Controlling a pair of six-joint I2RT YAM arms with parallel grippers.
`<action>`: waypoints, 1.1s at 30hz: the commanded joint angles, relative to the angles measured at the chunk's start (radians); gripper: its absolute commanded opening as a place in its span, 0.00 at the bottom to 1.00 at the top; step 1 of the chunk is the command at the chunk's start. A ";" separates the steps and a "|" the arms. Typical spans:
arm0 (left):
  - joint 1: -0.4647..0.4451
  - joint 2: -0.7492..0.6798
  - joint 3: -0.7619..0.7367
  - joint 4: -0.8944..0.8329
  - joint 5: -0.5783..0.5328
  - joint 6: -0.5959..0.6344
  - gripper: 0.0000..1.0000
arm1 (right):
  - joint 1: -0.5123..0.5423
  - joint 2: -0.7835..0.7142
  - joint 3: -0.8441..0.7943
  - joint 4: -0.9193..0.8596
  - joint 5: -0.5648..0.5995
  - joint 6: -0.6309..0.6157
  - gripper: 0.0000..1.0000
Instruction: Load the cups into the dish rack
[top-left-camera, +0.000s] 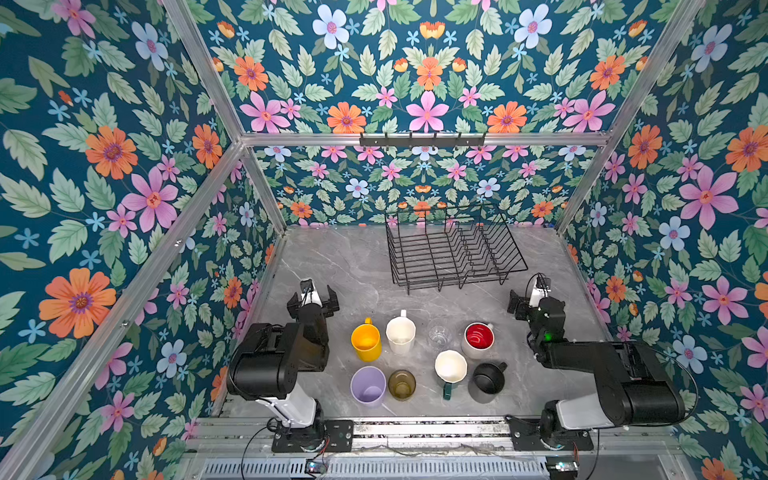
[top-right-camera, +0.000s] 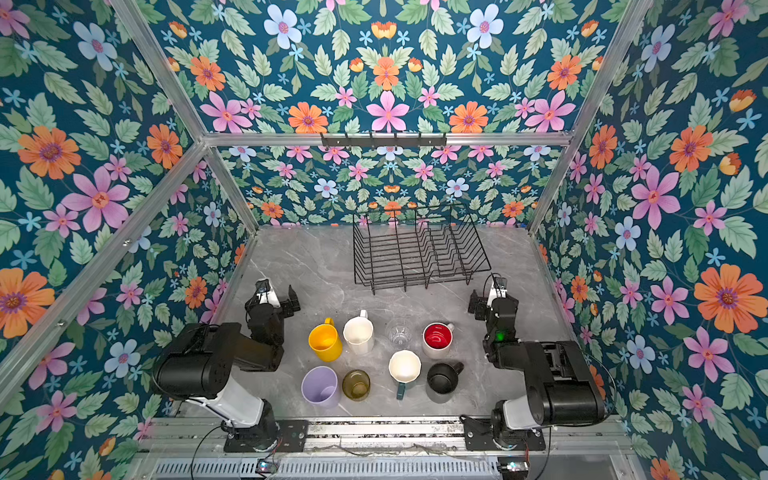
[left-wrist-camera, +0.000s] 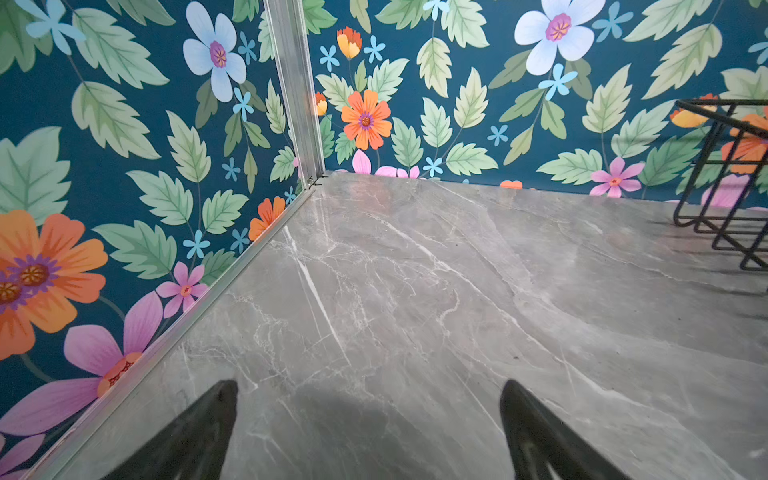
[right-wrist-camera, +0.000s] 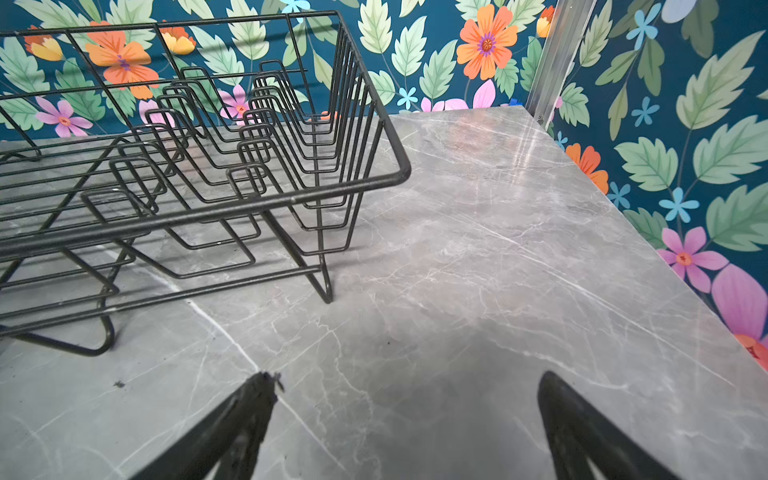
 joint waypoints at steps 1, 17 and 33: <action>0.001 -0.003 0.002 0.012 0.002 0.000 1.00 | 0.000 -0.002 0.004 0.003 -0.008 0.011 0.99; 0.000 -0.003 0.002 0.012 0.002 0.000 1.00 | -0.008 -0.002 0.008 -0.006 -0.021 0.016 0.99; -0.001 -0.289 -0.030 -0.163 -0.065 -0.029 1.00 | -0.007 -0.106 0.015 -0.098 0.063 0.043 0.99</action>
